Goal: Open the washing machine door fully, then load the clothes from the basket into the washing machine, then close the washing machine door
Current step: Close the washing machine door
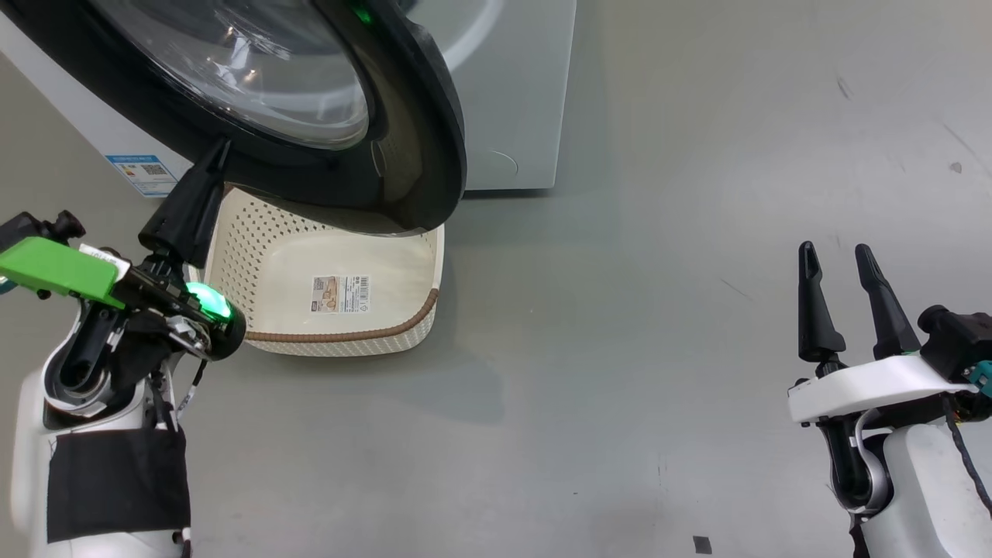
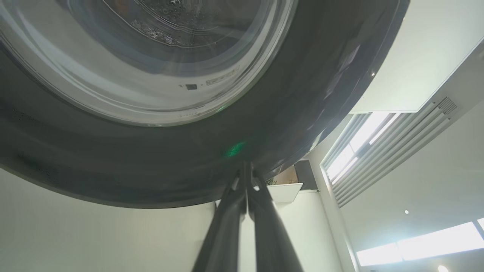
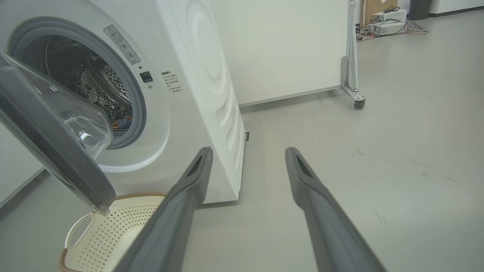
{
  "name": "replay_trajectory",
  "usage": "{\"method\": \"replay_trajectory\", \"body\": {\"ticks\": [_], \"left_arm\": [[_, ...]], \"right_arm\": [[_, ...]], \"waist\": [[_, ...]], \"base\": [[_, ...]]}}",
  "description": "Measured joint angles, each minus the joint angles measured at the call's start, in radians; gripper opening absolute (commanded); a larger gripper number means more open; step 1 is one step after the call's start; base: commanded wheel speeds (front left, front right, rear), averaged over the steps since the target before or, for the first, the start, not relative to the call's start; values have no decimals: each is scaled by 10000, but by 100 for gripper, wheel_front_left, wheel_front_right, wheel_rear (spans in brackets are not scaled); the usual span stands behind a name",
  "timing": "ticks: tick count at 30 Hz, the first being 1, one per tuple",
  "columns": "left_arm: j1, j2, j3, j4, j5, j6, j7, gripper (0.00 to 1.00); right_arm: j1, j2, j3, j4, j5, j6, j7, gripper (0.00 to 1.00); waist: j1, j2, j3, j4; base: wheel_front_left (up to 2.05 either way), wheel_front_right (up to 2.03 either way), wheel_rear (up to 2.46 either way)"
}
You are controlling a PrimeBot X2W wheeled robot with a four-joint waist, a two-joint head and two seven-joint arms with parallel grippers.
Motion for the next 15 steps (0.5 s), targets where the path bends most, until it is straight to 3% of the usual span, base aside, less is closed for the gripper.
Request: {"method": "replay_trajectory", "body": {"ticks": [15], "left_arm": [[1013, 6, 242, 100, 10, -40, -652, 0]], "right_arm": [[41, 40, 96, 42, -13, 0, 0, 100]], "waist": [[0, 0, -426, 140]], "base": [[0, 0, 0]]}}
